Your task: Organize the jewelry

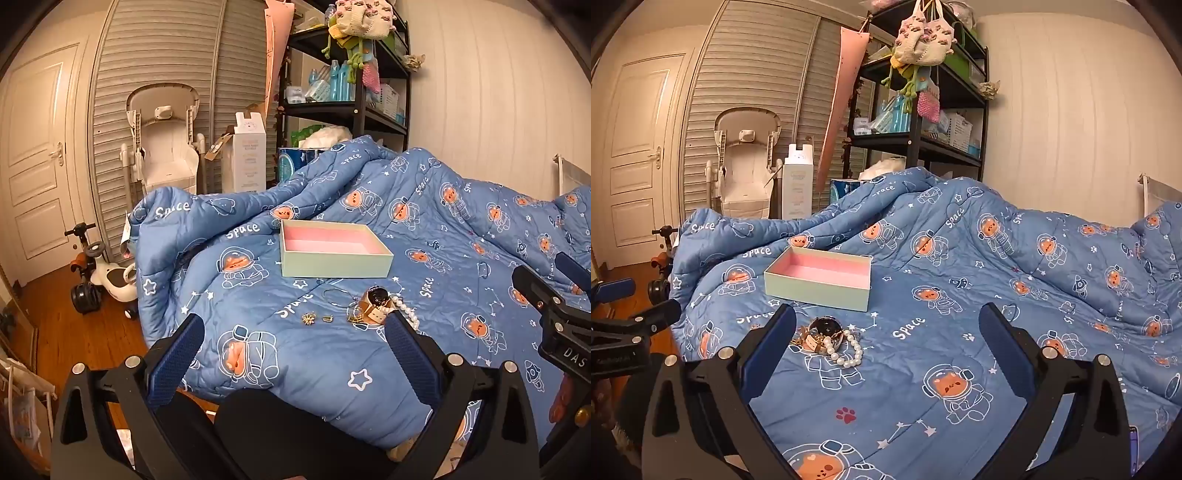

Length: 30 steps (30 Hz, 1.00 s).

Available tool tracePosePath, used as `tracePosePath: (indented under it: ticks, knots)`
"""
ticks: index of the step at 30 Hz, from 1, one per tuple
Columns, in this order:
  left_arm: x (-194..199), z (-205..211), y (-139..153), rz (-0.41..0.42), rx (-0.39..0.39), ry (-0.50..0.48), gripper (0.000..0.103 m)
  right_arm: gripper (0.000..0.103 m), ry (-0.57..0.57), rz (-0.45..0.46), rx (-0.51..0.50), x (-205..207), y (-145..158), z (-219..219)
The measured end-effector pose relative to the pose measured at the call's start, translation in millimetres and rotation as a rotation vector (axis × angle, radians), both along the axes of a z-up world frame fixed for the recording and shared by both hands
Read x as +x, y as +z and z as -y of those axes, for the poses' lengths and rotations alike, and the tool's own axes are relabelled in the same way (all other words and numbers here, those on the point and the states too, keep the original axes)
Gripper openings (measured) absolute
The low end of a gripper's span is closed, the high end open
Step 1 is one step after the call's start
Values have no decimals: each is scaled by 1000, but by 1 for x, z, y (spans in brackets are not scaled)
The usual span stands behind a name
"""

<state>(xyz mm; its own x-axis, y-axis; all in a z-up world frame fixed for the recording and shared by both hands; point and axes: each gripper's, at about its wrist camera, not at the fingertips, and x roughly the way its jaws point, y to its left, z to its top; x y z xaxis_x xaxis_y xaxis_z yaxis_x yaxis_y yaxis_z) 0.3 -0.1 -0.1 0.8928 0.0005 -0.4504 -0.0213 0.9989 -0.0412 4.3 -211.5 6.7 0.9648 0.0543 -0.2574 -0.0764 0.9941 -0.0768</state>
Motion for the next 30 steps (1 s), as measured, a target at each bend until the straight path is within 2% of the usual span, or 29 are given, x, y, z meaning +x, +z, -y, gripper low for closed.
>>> tracePosePath:
  ticks: [30]
  knots:
    - [0,-1,0,-6,0,2,96,98,3,-15,-2,2,-7,-5]
